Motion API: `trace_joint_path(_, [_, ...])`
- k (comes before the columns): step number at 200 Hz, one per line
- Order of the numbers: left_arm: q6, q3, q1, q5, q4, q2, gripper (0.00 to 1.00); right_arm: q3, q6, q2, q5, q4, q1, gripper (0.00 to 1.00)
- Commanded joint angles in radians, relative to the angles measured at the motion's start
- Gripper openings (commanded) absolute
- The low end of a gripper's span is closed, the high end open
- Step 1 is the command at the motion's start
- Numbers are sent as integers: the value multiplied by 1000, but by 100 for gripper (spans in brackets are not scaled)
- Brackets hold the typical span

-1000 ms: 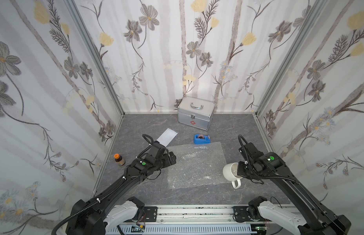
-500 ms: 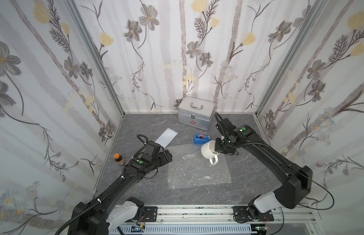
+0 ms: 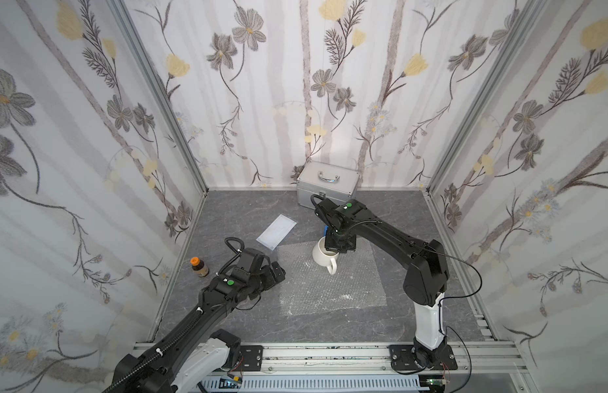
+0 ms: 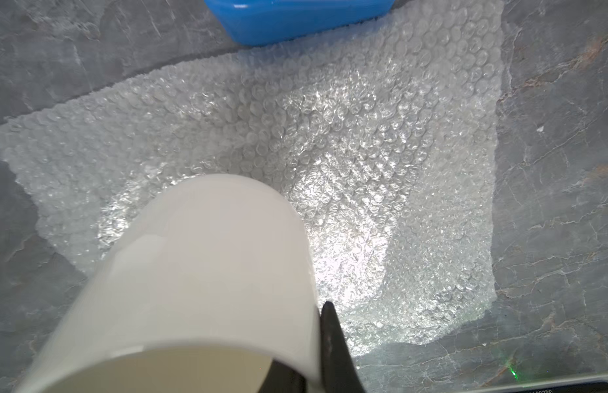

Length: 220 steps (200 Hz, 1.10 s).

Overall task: Wrap mugs in bubble wrap
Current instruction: Place the mug on the bubble wrap.

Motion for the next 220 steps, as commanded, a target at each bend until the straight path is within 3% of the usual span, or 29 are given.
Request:
trace_joint_path(1, [-8, 9, 0, -3, -1, 17, 100, -17, 35, 4, 19, 0, 3, 0])
trace_joint_path(123, [33, 74, 2, -42, 4, 84, 100, -130, 66, 41, -11, 49, 60, 0])
trace_joint_path(138, [37, 86, 2, -45, 6, 98, 100, -144, 63, 42, -21, 69, 60, 13])
trace_joint_path(142, [39, 90, 2, -47, 5, 101, 100, -147, 64, 41, -22, 71, 59, 20])
trace_joint_path(157, [45, 109, 4, -50, 6, 117, 100, -159, 61, 35, -29, 89, 58, 22])
trace_joint_path(162, [47, 116, 5, -51, 6, 121, 100, -158, 60, 33, -30, 88, 57, 31])
trace_joint_path(196, [75, 176, 34, -45, 4, 171, 100, -158, 46, -25, -46, 95, 57, 35])
trace_joint_path(204, [82, 194, 47, -40, 8, 191, 100, -154, 40, -48, -51, 99, 58, 46])
trace_joint_path(220, [102, 240, 71, -24, 11, 248, 100, -140, 22, -106, -46, 107, 58, 84])
